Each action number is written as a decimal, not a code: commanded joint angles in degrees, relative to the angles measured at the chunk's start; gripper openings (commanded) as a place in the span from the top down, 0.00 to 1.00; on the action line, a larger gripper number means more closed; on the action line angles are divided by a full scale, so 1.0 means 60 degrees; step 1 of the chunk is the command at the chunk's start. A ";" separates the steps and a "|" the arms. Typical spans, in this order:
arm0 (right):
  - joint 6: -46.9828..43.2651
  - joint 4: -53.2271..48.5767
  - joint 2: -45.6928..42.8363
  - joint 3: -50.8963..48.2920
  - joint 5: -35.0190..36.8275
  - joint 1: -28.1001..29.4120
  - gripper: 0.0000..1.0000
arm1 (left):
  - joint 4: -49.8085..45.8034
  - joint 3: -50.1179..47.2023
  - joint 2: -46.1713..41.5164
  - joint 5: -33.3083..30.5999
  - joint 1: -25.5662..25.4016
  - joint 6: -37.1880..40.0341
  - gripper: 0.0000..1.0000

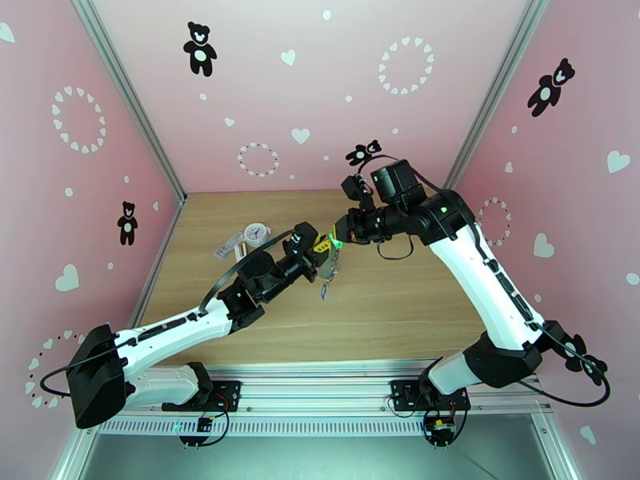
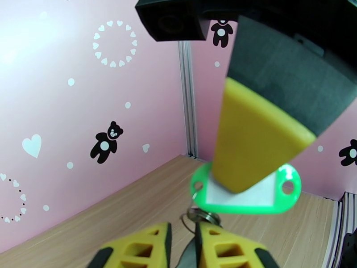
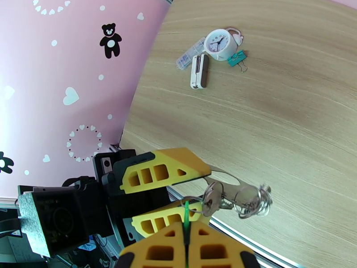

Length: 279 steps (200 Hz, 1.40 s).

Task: Remove the keys from the keyring

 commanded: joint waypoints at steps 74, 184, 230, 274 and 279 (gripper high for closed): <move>0.0093 0.0674 -0.0363 -0.0074 -0.0104 0.0003 1.00 | -0.0359 0.0295 0.0154 0.0245 -0.0031 0.0270 0.70; 0.0154 0.0748 -0.0511 -0.0288 -0.0021 0.0005 1.00 | 0.0494 0.0380 0.0340 -0.0403 -0.0033 0.0473 0.65; 0.0175 0.0759 -0.0577 -0.0334 0.0146 0.0003 1.00 | 0.0810 0.0305 0.0304 -0.0333 -0.0033 0.0591 0.58; 0.0283 0.0880 -0.0611 -0.0364 0.0159 0.0007 1.00 | 0.1003 0.0323 0.0464 -0.0404 -0.0042 0.0931 0.57; 0.0290 0.0869 -0.0600 -0.0361 0.0155 0.0003 1.00 | 0.1030 0.0314 0.0483 -0.0452 -0.0047 0.0940 0.58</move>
